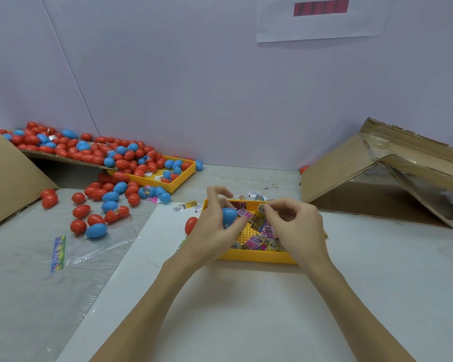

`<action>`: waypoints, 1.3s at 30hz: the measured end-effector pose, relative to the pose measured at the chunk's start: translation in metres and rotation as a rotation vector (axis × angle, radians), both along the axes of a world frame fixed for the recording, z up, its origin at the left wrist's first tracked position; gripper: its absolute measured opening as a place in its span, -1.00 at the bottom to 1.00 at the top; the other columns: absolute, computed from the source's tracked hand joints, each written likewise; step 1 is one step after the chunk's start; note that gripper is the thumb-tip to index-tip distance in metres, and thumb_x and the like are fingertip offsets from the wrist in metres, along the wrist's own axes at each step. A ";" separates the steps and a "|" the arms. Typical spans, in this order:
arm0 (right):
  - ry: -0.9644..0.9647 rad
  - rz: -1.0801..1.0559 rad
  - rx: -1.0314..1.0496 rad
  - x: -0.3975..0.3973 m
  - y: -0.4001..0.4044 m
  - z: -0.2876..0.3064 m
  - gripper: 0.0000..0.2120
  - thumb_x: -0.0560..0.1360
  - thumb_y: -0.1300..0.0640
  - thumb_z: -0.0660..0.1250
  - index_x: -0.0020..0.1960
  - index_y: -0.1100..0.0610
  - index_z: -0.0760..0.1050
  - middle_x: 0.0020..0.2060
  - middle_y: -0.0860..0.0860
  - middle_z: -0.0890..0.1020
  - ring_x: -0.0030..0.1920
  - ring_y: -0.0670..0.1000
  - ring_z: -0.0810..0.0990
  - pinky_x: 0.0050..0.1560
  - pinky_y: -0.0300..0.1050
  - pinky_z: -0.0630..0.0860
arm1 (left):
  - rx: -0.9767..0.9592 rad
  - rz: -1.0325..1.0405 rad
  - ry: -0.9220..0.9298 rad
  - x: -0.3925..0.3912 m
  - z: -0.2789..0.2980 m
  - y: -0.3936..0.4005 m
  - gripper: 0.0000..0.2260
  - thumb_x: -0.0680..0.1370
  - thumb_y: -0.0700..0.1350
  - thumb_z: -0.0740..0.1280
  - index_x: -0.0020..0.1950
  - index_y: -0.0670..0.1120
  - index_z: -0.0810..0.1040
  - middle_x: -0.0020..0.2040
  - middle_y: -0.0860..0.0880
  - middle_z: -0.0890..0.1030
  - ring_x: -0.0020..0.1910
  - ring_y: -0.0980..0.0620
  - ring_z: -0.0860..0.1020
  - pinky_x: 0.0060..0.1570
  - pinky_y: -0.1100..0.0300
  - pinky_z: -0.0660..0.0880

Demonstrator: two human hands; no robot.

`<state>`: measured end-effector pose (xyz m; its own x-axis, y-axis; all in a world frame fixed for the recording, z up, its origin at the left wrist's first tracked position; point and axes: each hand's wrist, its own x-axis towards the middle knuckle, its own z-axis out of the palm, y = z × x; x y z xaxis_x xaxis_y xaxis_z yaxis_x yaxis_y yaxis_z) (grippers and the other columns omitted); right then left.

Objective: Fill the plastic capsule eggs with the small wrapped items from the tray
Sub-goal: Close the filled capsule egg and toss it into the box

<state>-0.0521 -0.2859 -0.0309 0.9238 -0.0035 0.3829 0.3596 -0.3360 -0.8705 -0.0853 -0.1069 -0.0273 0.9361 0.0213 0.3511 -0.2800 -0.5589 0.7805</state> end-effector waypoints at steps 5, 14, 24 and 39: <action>0.182 0.059 0.183 0.001 -0.003 0.004 -0.95 0.53 0.13 0.47 -0.06 0.08 0.72 -0.22 -0.03 0.75 -0.11 -0.04 0.72 0.06 0.11 0.67 | -0.287 -0.144 0.153 -0.002 0.008 0.008 -0.82 0.65 -0.13 0.33 0.22 -0.02 0.42 0.04 -0.08 0.54 -0.15 0.16 0.59 -0.13 0.32 0.54; 0.050 0.155 0.069 0.003 -0.007 0.004 -0.93 0.60 0.14 0.42 0.00 0.07 0.68 -0.22 -0.06 0.71 -0.16 -0.13 0.66 -0.12 -0.24 0.57 | -0.224 -0.107 0.036 0.001 0.002 -0.002 -0.83 0.67 -0.06 0.29 0.23 -0.02 0.58 -0.13 0.00 0.66 -0.19 0.01 0.66 -0.19 0.15 0.61; -0.003 0.170 -0.033 0.003 -0.001 -0.001 -0.92 0.58 0.08 0.43 -0.08 -0.03 0.66 -0.30 -0.08 0.69 -0.23 -0.11 0.64 -0.19 -0.22 0.54 | 0.054 -0.028 -0.040 0.002 -0.008 -0.009 -0.93 0.60 -0.03 0.42 0.00 -0.01 0.62 -0.06 0.08 0.58 -0.01 0.14 0.52 -0.07 0.28 0.48; 0.280 0.191 0.436 0.001 -0.005 0.005 -0.94 0.57 0.22 0.43 0.04 0.14 0.64 -0.19 0.07 0.76 -0.17 0.04 0.76 -0.16 -0.14 0.69 | -0.284 -0.203 0.179 -0.001 0.001 -0.003 -0.70 0.62 -0.03 0.37 0.36 0.11 0.55 -0.08 0.16 0.62 -0.03 0.14 0.60 0.02 0.21 0.57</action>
<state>-0.0516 -0.2909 -0.0259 0.9899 0.0713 0.1227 0.1132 0.1252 -0.9857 -0.0864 -0.1096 -0.0259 0.9773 -0.0975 0.1882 -0.2076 -0.2610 0.9427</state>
